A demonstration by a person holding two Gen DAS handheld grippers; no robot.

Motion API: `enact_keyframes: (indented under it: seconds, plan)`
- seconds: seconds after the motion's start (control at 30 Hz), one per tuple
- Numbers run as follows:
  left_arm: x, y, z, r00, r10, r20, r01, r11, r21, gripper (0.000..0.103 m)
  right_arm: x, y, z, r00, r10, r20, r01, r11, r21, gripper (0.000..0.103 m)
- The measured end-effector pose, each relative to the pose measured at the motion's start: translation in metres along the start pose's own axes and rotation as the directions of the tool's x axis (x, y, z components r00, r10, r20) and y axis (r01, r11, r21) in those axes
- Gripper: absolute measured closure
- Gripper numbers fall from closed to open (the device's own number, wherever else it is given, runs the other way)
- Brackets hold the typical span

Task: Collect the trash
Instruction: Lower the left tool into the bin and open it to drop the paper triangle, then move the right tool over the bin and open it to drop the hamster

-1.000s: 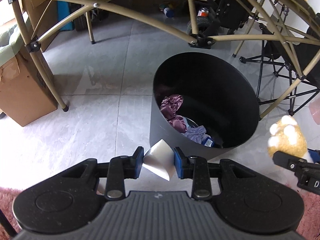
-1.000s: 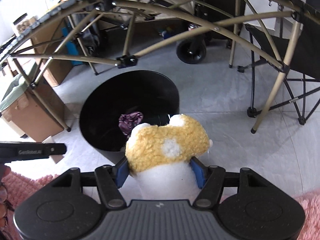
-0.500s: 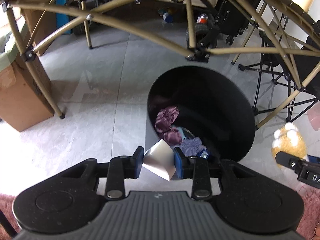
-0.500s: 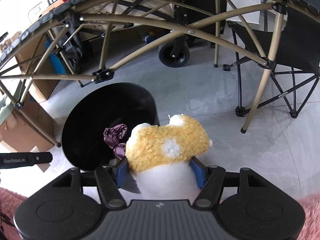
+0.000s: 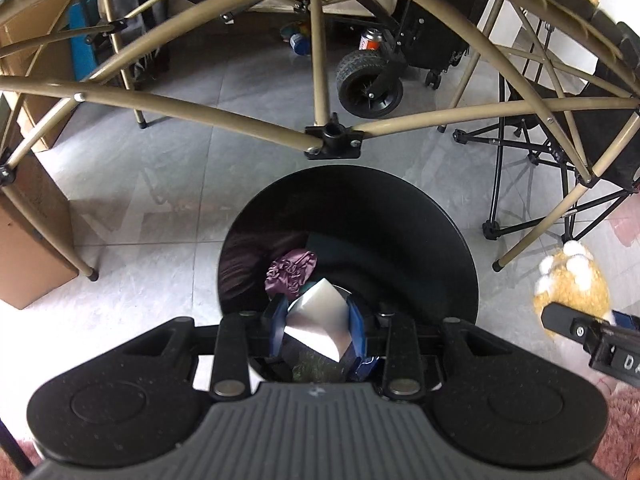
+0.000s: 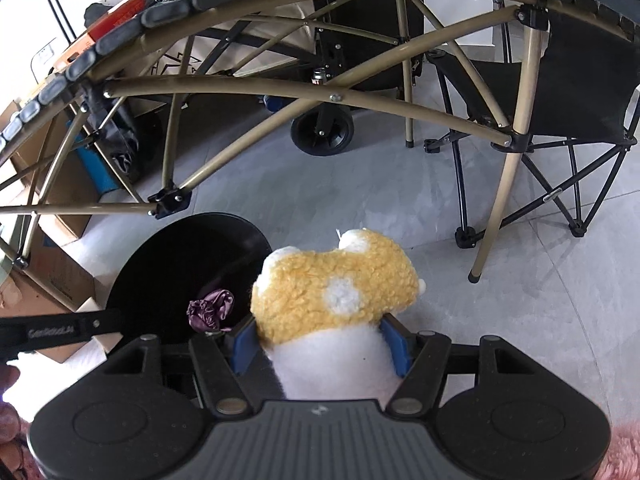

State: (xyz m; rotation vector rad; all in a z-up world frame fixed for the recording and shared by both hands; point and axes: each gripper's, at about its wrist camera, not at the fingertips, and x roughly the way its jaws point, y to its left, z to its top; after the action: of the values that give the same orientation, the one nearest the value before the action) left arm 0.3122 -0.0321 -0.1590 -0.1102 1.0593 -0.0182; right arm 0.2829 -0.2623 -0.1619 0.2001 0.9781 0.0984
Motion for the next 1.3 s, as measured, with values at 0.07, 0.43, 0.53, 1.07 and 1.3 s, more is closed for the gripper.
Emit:
enact_keyframes:
  seconds: [0.07, 0.43, 0.53, 1.07, 1.3]
  plan:
    - [0.006, -0.004, 0.004, 1.000, -0.004, -0.010, 0.004, 1.000, 0.001, 0.070, 0.003, -0.004, 0.001, 1.000, -0.004, -0.007, 0.004, 1.000, 0.019, 0.040]
    - [0.030, -0.019, 0.012, 0.999, -0.034, -0.032, 0.035, 0.999, 0.036, 0.058, 0.010, -0.020, -0.001, 1.000, 0.008, -0.029, -0.006, 0.996, 0.089, 0.040]
    - [0.033, -0.020, 0.010, 0.999, -0.027, -0.026, 0.028, 0.999, 0.022, 0.009, 0.011, -0.019, 0.000, 0.999, 0.024, -0.031, -0.021, 0.995, 0.094, 0.040]
    - [0.043, -0.010, 0.008, 0.997, 0.030, -0.069, -0.031, 1.000, -0.004, 0.000, 0.011, -0.018, 0.001, 0.999, 0.033, -0.032, -0.030, 0.995, 0.093, 0.040]
    - [0.031, -0.005, 0.007, 0.999, 0.006, -0.047, -0.007, 1.000, -0.006, 0.000, 0.004, -0.007, 0.001, 1.000, 0.023, -0.011, -0.022, 0.998, 0.065, 0.040]
